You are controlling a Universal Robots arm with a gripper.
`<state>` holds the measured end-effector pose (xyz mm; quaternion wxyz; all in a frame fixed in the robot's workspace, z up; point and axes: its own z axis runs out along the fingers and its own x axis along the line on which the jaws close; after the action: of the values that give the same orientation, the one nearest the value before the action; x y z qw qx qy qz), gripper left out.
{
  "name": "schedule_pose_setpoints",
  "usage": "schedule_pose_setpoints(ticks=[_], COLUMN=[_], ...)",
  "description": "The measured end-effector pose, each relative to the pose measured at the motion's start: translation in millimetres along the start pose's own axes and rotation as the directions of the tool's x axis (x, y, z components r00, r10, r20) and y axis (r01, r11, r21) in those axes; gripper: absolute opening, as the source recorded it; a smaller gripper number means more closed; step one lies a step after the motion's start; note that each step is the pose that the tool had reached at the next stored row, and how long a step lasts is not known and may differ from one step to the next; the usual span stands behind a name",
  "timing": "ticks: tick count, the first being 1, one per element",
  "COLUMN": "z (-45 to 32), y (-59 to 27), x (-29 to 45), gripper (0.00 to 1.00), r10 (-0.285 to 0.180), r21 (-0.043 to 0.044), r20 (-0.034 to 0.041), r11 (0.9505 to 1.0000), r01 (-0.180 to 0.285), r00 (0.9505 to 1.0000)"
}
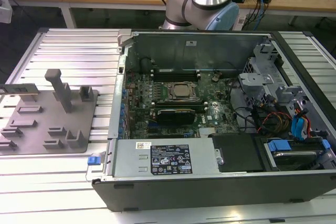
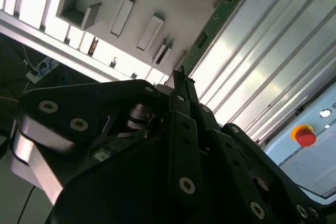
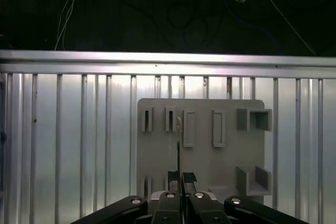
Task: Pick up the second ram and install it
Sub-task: 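Pick up the second ram and move it above second insertion slot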
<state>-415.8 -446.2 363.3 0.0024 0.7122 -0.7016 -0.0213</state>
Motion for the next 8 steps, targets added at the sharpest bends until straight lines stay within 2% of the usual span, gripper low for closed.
schedule_pose_setpoints(ticks=[3,8], z=[-11.5,-18.7], y=[0.4,0.6], x=[-0.3,-0.5], gripper=[0.10,0.10], r10=[0.000,0.000], r21=[0.0000,0.0003], r20=[0.0000,0.0002], r11=[1.0000,1.0000], r01=[0.000,0.000], r00=[1.0000,1.0000])
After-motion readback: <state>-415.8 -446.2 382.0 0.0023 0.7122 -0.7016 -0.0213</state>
